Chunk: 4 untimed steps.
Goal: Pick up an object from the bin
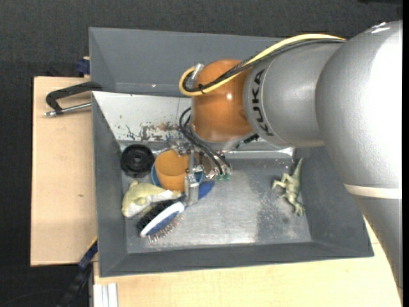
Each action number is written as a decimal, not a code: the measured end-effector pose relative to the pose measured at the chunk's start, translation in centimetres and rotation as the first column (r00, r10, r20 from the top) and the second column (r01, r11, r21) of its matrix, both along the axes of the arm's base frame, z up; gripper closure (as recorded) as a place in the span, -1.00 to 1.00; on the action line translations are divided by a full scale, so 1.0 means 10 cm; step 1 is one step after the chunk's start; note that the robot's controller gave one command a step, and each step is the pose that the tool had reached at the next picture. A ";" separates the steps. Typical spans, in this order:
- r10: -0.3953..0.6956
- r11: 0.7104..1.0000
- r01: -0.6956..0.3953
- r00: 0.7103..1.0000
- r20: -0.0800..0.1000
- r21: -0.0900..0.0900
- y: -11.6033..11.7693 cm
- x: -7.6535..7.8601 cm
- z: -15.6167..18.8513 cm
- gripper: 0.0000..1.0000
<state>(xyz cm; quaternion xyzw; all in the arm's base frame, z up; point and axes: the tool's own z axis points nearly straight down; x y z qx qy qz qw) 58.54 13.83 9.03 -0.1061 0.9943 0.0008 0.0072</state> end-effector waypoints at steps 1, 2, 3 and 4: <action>0.129 0.992 -0.129 0.992 0.008 -0.014 0.21 0.04 -0.07 -1.00; 0.192 0.981 -0.192 0.981 0.013 -0.002 0.16 0.04 -0.08 -1.00; 0.187 0.982 -0.187 0.982 0.014 0.006 0.10 0.04 -0.08 -1.00; 0.144 0.989 -0.144 0.989 0.015 0.007 0.06 0.00 -0.08 -1.00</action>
Offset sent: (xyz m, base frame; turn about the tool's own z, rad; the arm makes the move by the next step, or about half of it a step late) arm -0.0074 0.0274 -0.0203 -0.1336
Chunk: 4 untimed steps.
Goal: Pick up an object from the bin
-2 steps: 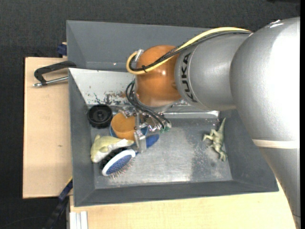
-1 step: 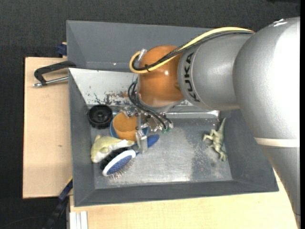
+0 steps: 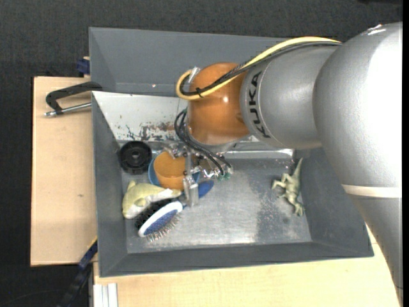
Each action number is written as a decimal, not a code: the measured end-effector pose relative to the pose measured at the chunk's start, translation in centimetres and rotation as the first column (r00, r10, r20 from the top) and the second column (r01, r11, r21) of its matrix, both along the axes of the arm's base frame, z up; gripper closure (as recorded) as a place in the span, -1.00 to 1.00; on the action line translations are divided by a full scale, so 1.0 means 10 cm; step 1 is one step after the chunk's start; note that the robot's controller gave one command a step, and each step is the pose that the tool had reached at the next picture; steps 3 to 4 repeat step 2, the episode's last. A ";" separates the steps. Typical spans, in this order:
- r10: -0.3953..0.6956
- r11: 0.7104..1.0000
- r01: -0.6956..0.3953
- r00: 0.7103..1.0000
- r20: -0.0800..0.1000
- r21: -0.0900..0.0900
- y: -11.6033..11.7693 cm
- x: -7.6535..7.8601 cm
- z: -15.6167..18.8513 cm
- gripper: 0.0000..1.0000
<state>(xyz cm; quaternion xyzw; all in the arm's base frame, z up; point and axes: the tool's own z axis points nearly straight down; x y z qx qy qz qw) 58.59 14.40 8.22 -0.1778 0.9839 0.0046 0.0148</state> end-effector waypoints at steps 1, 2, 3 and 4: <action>-0.001 1.000 0.001 1.000 0.001 0.000 0.00 0.01 0.02 1.00; -0.001 1.000 0.001 1.000 -0.013 -0.009 0.01 0.04 0.68 1.00; -0.001 1.000 0.001 1.000 -0.013 -0.009 0.01 0.04 0.68 1.00; -0.001 1.000 0.001 1.000 -0.013 -0.009 0.01 0.04 0.68 1.00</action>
Offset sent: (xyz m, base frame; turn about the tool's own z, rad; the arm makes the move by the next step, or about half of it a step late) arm 0.0000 0.0000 0.0000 0.0000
